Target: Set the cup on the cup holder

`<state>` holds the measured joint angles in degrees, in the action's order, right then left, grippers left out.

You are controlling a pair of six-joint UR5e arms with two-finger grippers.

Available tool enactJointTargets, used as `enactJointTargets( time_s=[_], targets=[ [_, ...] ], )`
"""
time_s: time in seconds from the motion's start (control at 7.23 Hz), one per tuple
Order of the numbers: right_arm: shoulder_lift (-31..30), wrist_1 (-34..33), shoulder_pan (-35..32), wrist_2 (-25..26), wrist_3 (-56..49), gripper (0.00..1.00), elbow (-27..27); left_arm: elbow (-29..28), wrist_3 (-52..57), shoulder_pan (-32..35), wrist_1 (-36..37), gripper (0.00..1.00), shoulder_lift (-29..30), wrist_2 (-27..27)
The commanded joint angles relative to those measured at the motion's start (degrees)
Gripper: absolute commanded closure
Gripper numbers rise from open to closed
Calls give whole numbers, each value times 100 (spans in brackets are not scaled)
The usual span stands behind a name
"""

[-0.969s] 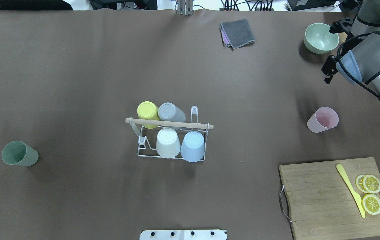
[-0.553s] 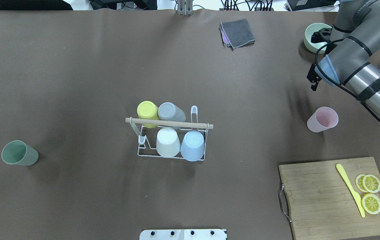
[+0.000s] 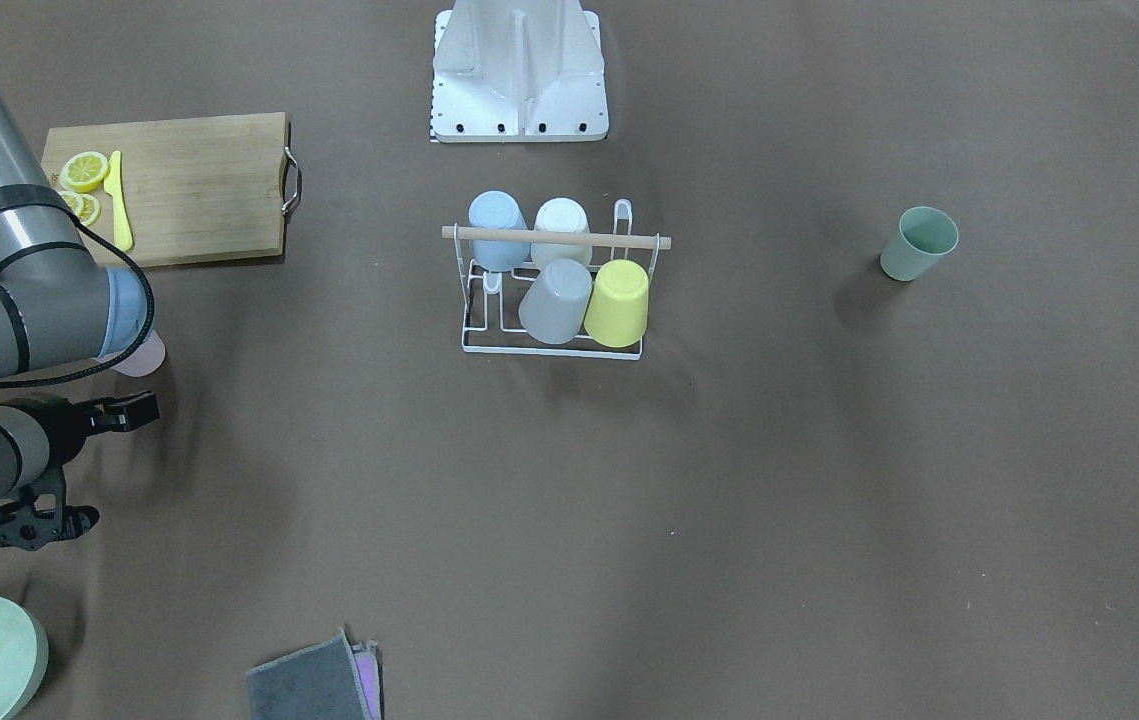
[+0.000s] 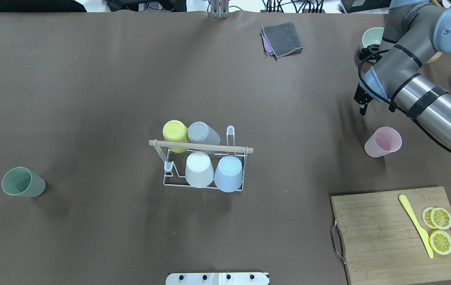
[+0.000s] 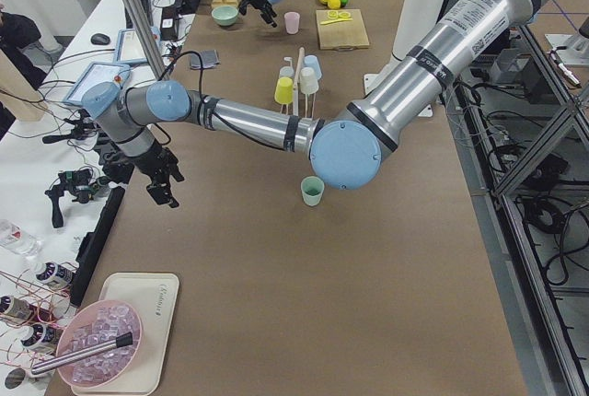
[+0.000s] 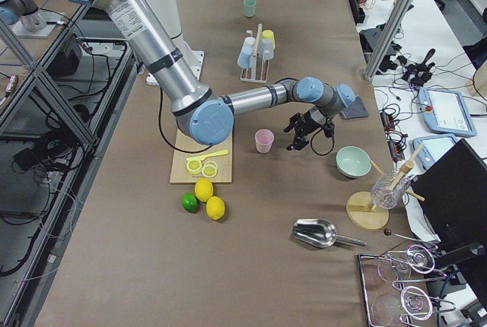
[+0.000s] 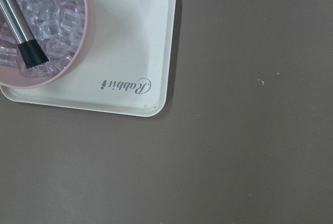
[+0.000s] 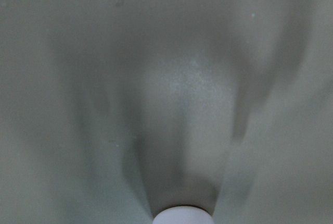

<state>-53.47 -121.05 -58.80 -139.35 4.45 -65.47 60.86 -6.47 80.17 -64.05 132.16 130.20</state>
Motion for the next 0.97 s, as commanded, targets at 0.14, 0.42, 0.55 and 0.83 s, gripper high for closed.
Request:
enactJointTargets(
  time_s=[0.14, 0.42, 0.55, 0.83],
  targets=[
    [-31, -619, 114, -207, -556, 8, 43, -109, 898, -878, 812, 2, -14, 340],
    [-84, -683, 211, -198, -638, 8, 61, -162, 1505, -1099, 1479, 2, -58, 585],
    [-110, -709, 229, -198, -708, 8, 70, -162, 2031, -1161, 2040, 2, -58, 586],
    [-119, -894, 264, -198, -797, 8, 140, -582, 2309, -1529, 2344, 2, -32, 595]
  ],
)
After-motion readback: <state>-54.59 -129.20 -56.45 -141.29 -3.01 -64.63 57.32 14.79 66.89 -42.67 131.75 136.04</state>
